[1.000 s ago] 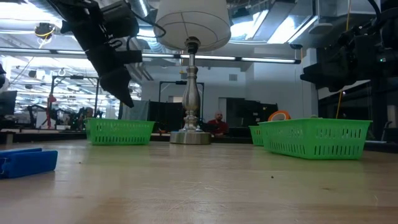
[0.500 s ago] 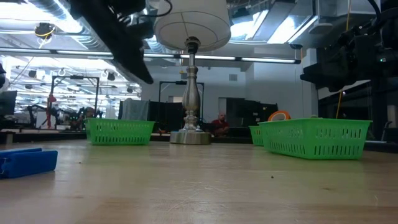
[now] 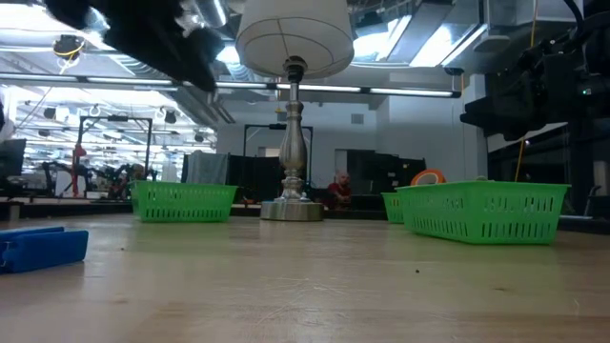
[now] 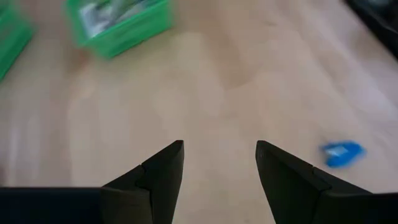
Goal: Pick and place Stapler, Stapler remover, tape
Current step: Put the blue stapler into the left green bin
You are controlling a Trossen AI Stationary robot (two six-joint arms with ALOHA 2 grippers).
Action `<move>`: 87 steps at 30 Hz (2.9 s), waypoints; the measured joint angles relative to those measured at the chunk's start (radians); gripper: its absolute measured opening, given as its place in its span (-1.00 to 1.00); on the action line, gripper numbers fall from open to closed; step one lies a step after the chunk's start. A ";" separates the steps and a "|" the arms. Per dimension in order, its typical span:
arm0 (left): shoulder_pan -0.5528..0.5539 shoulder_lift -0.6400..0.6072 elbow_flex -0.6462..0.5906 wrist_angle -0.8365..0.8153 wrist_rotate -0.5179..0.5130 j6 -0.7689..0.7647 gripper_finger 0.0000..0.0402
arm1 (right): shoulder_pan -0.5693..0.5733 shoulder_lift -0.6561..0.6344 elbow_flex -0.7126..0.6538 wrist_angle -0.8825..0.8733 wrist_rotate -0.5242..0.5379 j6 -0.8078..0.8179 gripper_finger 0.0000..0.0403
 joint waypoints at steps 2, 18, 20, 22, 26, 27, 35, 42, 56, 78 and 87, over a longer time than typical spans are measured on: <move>-0.056 0.005 0.000 0.005 0.004 0.056 -0.01 | 0.000 0.000 0.000 0.000 0.000 0.000 0.09; -0.286 0.250 0.058 -0.031 0.039 0.421 -0.01 | 0.000 0.000 0.000 0.000 0.000 0.000 0.09; -0.291 0.297 0.087 -0.041 0.046 0.444 -0.01 | 0.000 0.000 0.000 0.000 0.000 0.000 0.09; -0.291 0.344 0.120 -0.072 0.071 0.459 -0.01 | 0.000 0.000 0.000 0.000 0.000 0.000 0.09; -0.290 0.450 0.211 -0.156 0.080 0.454 -0.01 | 0.000 0.000 0.000 0.000 0.000 0.000 0.09; -0.290 0.474 0.236 -0.184 0.076 0.449 -0.01 | 0.000 0.000 0.000 0.000 0.000 0.000 0.09; -0.319 0.610 0.420 -0.371 0.056 0.435 0.04 | 0.000 0.000 0.000 0.000 0.000 0.000 0.09; -0.339 0.663 0.432 -0.337 0.063 0.549 0.20 | 0.000 0.000 0.000 0.000 0.000 0.000 0.09; -0.305 0.685 0.387 -0.224 0.176 0.638 0.25 | 0.000 0.000 0.000 0.000 0.000 0.000 0.09; -0.283 0.683 0.296 -0.130 0.196 0.554 -0.43 | 0.000 0.000 0.000 0.000 0.000 0.000 0.09; -0.241 0.669 0.294 -0.191 0.216 0.487 -0.69 | 0.000 0.000 0.000 0.000 0.000 0.000 0.09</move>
